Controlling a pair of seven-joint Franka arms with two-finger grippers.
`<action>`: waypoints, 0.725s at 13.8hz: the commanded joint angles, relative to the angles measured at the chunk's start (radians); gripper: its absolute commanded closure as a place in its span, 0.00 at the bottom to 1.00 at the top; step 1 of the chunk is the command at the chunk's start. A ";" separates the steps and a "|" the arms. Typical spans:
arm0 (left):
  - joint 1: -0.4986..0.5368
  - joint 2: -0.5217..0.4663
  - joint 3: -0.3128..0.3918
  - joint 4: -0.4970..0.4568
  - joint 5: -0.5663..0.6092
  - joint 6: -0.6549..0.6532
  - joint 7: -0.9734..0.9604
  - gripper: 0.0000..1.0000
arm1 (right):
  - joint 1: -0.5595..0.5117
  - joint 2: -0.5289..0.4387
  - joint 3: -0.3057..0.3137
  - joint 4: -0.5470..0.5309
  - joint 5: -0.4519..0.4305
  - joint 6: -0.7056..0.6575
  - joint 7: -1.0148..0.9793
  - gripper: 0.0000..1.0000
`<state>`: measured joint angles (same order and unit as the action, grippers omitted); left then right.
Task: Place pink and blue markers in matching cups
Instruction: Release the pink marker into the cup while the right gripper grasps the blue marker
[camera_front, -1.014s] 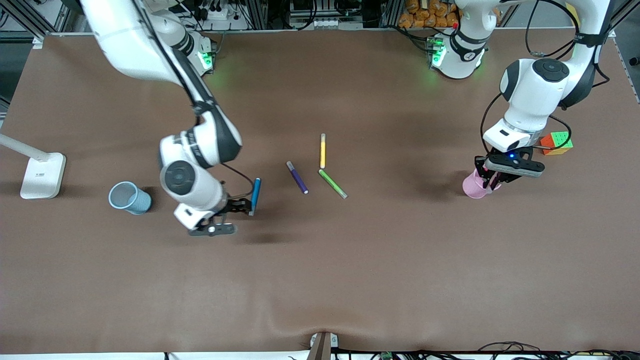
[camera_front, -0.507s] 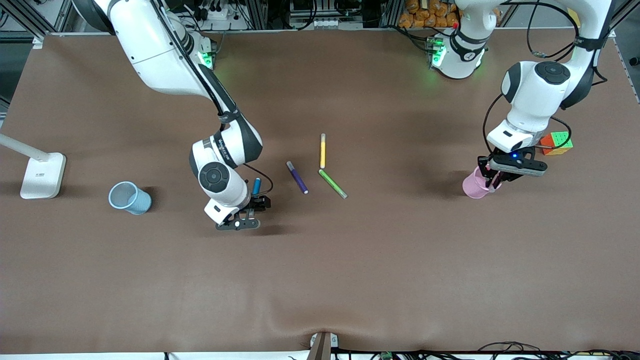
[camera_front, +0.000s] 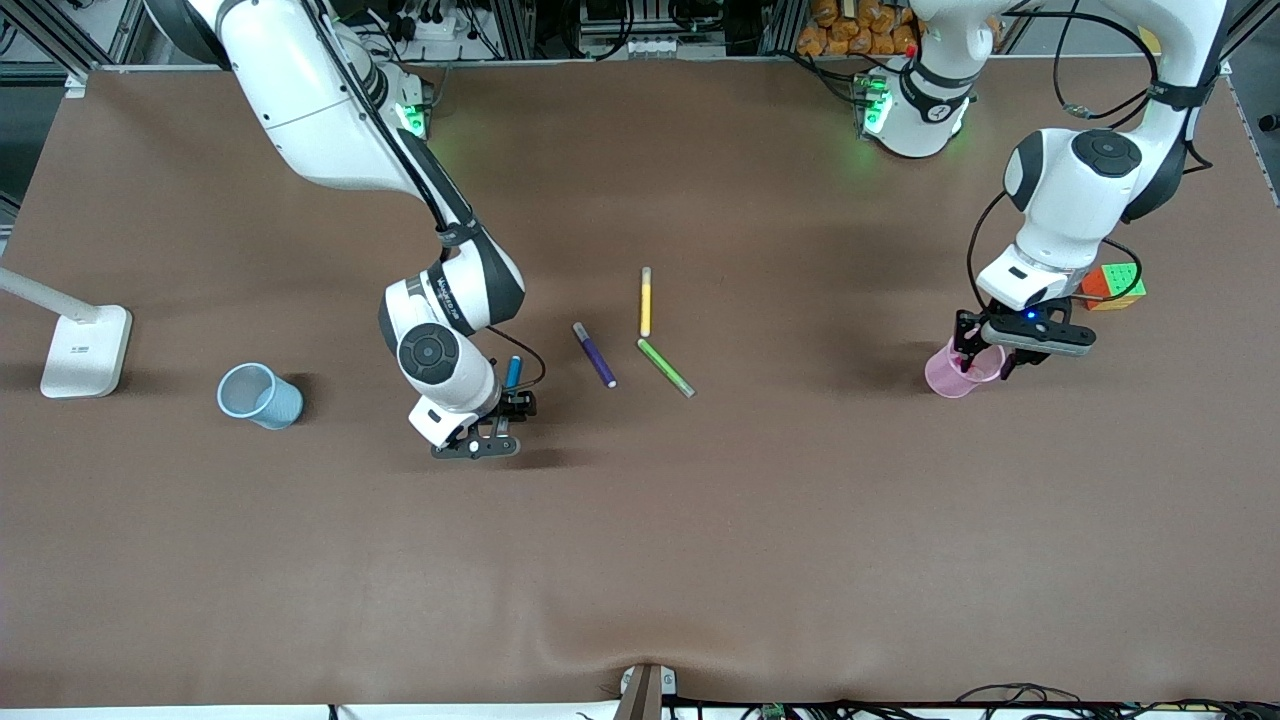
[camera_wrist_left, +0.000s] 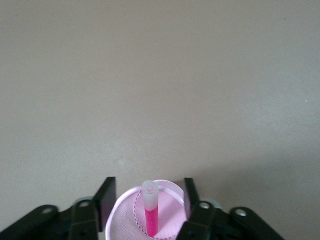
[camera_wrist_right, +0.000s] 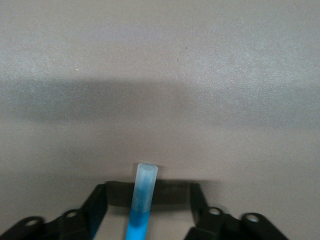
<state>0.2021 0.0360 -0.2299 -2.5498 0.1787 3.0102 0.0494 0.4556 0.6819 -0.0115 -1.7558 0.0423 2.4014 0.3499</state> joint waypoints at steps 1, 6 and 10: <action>0.014 0.001 -0.009 0.023 -0.001 0.006 0.015 0.00 | 0.012 -0.013 -0.008 -0.022 0.011 0.016 0.032 1.00; 0.013 -0.001 -0.012 0.089 -0.001 -0.075 0.010 0.00 | -0.001 -0.060 -0.013 -0.021 -0.006 -0.017 -0.020 1.00; 0.002 -0.005 -0.020 0.196 -0.008 -0.247 0.010 0.00 | -0.102 -0.186 -0.015 0.007 -0.006 -0.154 -0.341 1.00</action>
<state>0.2017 0.0358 -0.2363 -2.4167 0.1787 2.8564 0.0494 0.4257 0.5884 -0.0383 -1.7368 0.0379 2.3198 0.1629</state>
